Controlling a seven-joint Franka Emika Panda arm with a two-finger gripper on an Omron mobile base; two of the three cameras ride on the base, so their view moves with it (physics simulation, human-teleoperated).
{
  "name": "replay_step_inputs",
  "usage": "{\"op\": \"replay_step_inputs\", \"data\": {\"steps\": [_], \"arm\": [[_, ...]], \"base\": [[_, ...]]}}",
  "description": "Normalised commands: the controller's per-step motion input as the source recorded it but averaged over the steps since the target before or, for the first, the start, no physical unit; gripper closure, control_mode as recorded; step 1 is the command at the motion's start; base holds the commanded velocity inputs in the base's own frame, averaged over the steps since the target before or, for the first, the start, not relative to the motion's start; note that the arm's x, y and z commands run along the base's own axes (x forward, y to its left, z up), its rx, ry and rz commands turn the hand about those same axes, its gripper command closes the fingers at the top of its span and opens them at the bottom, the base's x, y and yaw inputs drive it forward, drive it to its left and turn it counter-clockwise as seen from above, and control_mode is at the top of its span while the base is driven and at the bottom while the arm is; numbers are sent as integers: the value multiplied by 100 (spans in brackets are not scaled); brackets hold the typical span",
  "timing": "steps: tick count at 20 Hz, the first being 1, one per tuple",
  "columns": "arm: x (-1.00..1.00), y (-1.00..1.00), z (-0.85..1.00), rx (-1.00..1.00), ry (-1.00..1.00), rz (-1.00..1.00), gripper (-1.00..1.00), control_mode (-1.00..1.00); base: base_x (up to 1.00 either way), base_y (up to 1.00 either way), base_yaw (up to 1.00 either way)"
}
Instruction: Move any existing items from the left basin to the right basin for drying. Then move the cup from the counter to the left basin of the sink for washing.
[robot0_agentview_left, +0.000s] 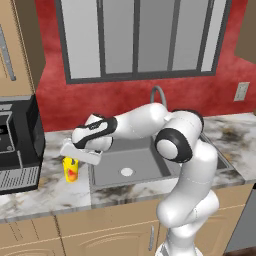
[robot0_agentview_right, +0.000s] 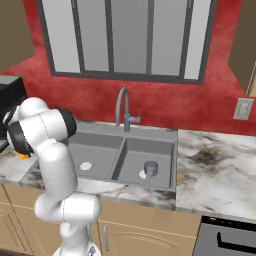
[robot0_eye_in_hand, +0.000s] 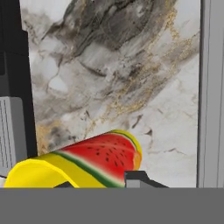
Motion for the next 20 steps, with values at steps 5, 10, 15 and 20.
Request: {"op": "replay_step_inputs", "data": {"steps": [5, 10, 15, 20], "arm": [[0, -11, 17, 0, -3, -2, 100, -100], [0, -53, 14, -3, 0, -7, 100, -100], [3, -79, 18, -7, 0, -10, 100, -100], [1, -70, 16, 0, 0, -6, 100, -100]], "base": [[0, 0, 0], [0, 0, 0], [0, 0, 0], [0, 0, 0]]}}
